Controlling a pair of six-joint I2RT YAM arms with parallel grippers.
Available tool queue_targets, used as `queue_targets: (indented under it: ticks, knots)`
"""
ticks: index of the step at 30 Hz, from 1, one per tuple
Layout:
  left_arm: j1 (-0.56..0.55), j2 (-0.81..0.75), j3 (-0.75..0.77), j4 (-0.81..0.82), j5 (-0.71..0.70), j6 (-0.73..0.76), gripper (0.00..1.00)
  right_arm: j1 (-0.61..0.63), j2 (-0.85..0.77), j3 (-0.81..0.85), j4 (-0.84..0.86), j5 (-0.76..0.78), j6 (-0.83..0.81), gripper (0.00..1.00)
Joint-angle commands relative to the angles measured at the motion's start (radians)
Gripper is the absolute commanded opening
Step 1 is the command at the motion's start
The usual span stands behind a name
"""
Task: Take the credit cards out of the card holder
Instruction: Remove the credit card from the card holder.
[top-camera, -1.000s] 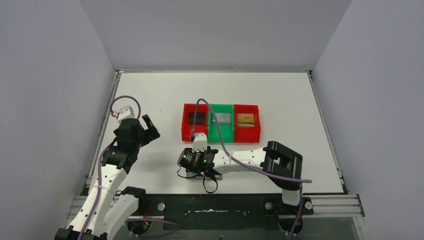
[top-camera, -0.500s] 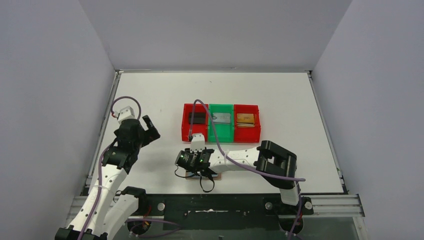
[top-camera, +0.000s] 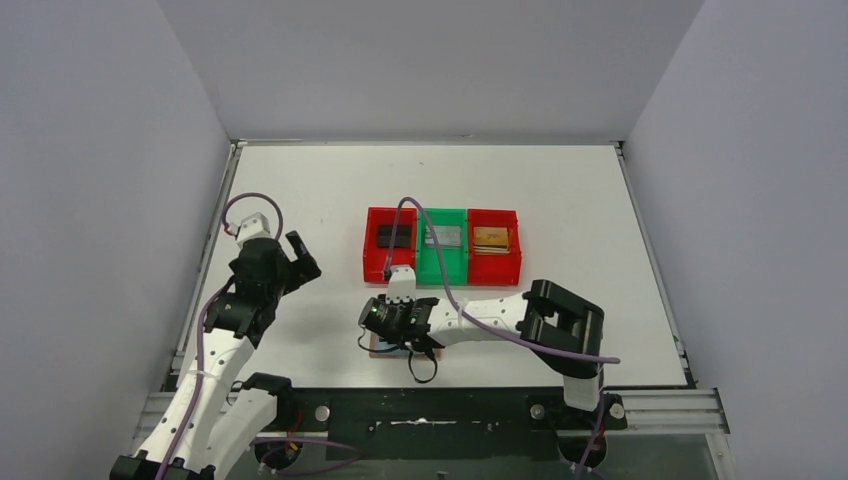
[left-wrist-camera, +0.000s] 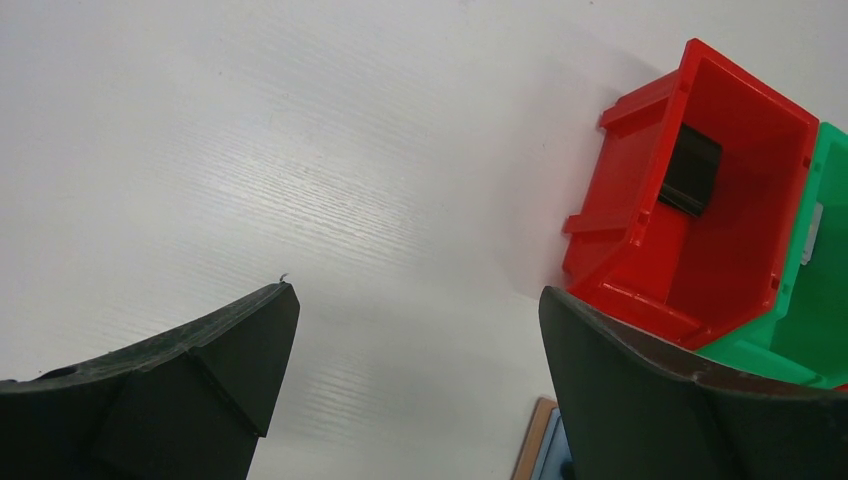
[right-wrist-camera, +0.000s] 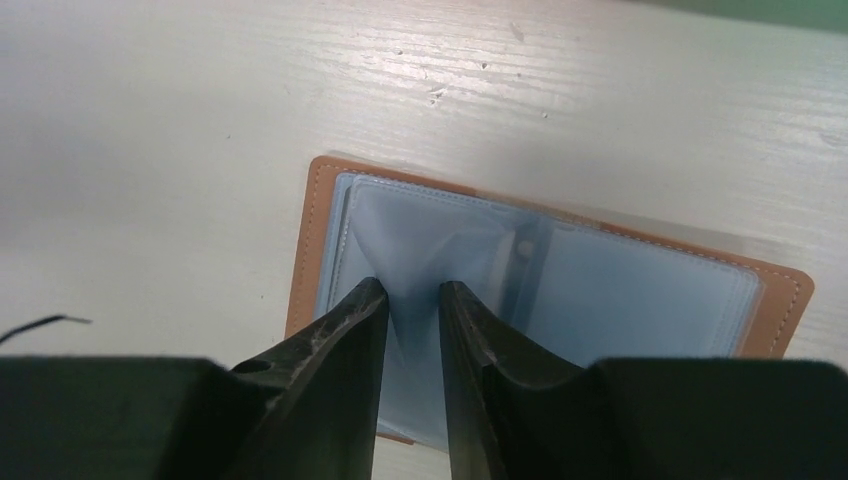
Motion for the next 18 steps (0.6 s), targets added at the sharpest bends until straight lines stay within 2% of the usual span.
queue_targets:
  ticks: [1, 2, 3, 5, 12, 18]
  knots:
    - [0.007, -0.007, 0.006, 0.039, 0.017, 0.005, 0.93, -0.012, -0.083, -0.048, 0.093, -0.018, -0.018, 0.37]
    - [0.007, -0.006, 0.006, 0.039, 0.019, 0.005, 0.93, -0.014, -0.085, -0.047, 0.089, -0.02, -0.014, 0.47]
    - [0.007, -0.007, 0.006, 0.039, 0.018, 0.006, 0.93, -0.014, -0.08, -0.041, 0.079, -0.02, -0.014, 0.52]
    - [0.007, -0.009, 0.006, 0.038, 0.019, 0.007, 0.93, -0.014, -0.06, -0.019, 0.043, -0.012, -0.016, 0.59]
    - [0.007, -0.011, 0.006, 0.038, 0.017, 0.005, 0.93, 0.0, 0.054, 0.107, -0.139, 0.027, 0.018, 0.61]
    - [0.008, -0.012, 0.005, 0.038, 0.018, 0.006, 0.93, 0.003, 0.087, 0.11, -0.169, 0.032, 0.038, 0.61]
